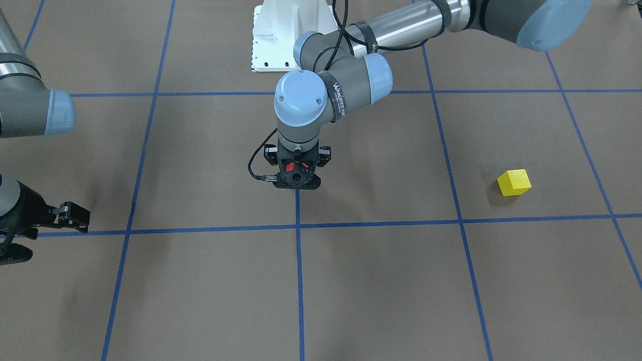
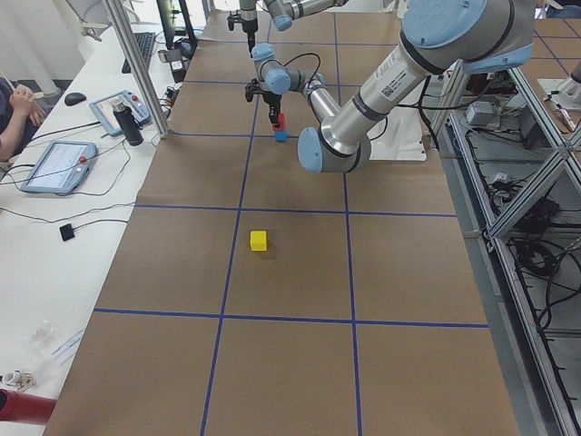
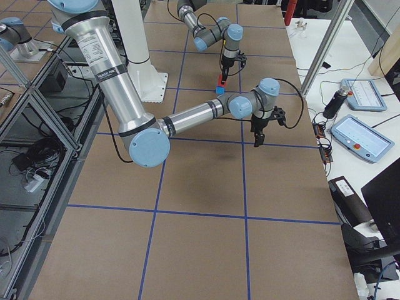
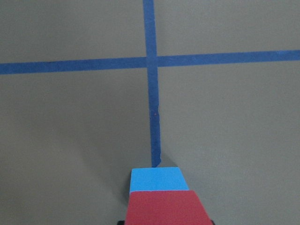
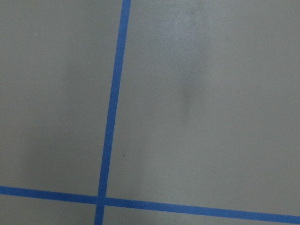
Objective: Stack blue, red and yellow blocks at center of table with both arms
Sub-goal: 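Hold the red cube on top of the blue cube with the left gripper, then open the left gripper and move it toward the yellow cube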
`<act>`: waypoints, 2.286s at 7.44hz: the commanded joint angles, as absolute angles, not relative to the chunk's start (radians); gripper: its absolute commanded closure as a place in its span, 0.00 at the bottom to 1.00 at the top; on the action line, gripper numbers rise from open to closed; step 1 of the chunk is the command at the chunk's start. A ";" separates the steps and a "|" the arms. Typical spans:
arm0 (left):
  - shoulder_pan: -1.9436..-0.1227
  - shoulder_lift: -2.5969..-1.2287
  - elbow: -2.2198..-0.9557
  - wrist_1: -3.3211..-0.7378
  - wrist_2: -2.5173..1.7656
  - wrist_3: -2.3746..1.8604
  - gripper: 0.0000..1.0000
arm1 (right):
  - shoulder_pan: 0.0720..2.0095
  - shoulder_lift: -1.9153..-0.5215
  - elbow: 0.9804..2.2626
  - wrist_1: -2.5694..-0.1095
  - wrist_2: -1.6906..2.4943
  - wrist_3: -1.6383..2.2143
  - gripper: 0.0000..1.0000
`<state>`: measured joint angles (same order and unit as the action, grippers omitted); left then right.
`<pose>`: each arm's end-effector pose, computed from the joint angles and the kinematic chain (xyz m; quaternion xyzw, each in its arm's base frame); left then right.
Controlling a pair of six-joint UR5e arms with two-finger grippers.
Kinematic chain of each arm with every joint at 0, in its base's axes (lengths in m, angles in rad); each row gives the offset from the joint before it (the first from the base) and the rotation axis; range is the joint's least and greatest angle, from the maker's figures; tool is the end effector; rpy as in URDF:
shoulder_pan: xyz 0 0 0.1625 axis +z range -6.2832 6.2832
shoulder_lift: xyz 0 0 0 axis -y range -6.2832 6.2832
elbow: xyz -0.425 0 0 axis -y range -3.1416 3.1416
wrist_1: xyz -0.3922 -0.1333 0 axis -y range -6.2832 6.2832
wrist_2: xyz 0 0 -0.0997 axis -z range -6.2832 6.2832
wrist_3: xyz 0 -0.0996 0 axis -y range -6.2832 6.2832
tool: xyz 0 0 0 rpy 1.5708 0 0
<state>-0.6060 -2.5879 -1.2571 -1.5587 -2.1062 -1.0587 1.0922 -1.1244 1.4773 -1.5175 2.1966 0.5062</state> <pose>0.6040 -0.5189 0.1347 -0.0377 0.4090 0.0469 0.9105 -0.2443 -0.6337 0.4451 0.0266 -0.3564 -0.0492 0.9327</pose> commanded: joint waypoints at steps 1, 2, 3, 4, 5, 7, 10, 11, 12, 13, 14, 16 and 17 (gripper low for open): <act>-0.609 -2.586 -1.258 -1.559 -2.106 -1.057 0.66 | 1.092 -1.124 1.477 -1.517 2.197 0.506 0.01; -0.609 -2.586 -1.258 -1.559 -2.105 -1.058 0.14 | 1.092 -1.123 1.477 -1.517 2.197 0.506 0.01; -0.607 -2.585 -1.259 -1.560 -2.106 -1.063 0.01 | 1.092 -1.124 1.477 -1.519 2.197 0.505 0.01; -0.606 -2.583 -1.259 -1.560 -2.106 -1.063 0.01 | 1.092 -1.124 1.477 -1.517 2.197 0.505 0.01; -0.606 -2.585 -1.262 -1.560 -2.106 -1.065 0.01 | 1.092 -1.124 1.477 -1.519 2.197 0.502 0.01; -0.607 -2.585 -1.270 -1.559 -2.106 -1.066 0.01 | 1.095 -1.124 1.476 -1.519 2.197 0.502 0.01; -0.708 -2.565 -1.420 -1.508 -2.135 -1.065 0.01 | 1.106 -1.123 1.477 -1.517 2.212 0.500 0.01; -0.751 -2.490 -1.563 -1.420 -2.147 -1.028 0.01 | 1.108 -1.123 1.479 -1.517 2.218 0.500 0.01; -0.814 -2.361 -1.724 -1.346 -2.146 -0.928 0.01 | 1.108 -1.121 1.479 -1.516 2.220 0.499 0.01; -0.881 -2.201 -1.841 -1.332 -2.146 -0.823 0.01 | 1.108 -1.123 1.477 -1.516 2.218 0.492 0.01; -0.953 -2.030 -1.902 -1.348 -2.146 -0.716 0.00 | 1.108 -1.123 1.477 -1.516 2.218 0.489 0.01; -1.002 -1.790 -1.879 -1.571 -2.145 -0.647 0.00 | 1.108 -1.123 1.480 -1.514 2.217 0.489 0.01; -1.003 -1.749 -1.799 -1.726 -2.145 -0.663 0.00 | 1.108 -1.126 1.486 -1.514 2.217 0.491 0.01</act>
<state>-0.9902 -1.8458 -1.8643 -1.5449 -2.1454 -0.6661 1.1075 -1.1233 1.4803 -1.5147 2.2172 0.4898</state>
